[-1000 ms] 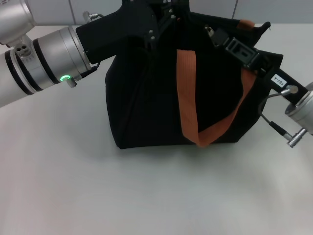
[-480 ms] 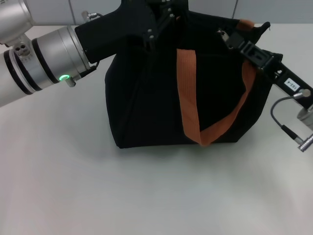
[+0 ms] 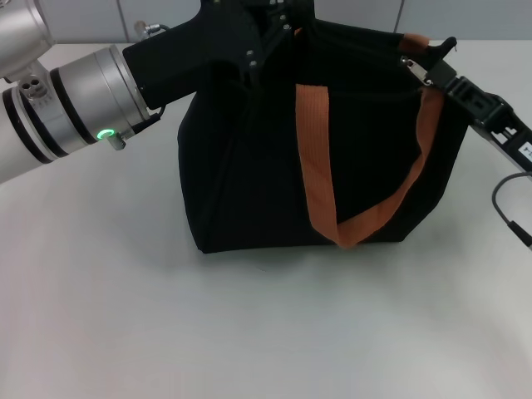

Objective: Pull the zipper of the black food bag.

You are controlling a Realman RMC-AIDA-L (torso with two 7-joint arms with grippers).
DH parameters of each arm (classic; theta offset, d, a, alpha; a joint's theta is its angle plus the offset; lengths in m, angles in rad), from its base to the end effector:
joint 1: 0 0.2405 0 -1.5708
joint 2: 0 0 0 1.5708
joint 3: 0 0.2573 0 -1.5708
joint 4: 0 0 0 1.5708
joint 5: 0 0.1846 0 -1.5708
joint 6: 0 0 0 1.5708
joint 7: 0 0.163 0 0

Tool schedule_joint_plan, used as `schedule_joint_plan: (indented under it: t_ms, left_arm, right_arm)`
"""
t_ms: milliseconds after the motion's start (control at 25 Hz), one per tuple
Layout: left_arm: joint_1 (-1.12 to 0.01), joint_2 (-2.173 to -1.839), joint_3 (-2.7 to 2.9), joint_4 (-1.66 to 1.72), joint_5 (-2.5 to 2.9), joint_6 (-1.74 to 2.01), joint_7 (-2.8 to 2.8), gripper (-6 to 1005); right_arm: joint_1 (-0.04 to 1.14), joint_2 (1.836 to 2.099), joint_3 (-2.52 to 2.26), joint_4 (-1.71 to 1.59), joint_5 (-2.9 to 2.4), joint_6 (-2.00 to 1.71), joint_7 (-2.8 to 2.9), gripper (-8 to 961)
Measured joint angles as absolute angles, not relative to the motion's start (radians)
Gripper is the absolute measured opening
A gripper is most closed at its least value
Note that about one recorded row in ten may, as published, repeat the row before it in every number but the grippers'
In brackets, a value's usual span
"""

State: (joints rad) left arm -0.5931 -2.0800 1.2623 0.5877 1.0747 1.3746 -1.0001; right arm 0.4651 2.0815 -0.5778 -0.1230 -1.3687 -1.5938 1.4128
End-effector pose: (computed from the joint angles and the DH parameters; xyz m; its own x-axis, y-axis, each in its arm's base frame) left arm -0.1330 0.3517 -0.0205 0.6147 -0.1090 0.7812 0.2377 -0.9187 -0.3153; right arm 0.2460 0.3065 -0.0072 -0.0235 -0.3972 -0.9174 -0.7883 -0.5571 0.2614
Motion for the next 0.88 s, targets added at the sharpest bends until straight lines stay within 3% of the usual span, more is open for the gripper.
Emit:
schedule_joint_plan:
  t_ms: [880]
  left_arm:
    - [-0.587,-2.08,1.27,0.588,1.072,1.378,-1.005,40]
  right_arm:
    - [0.424,2.083,-0.531,-0.152,-1.371,-1.674,1.336,4]
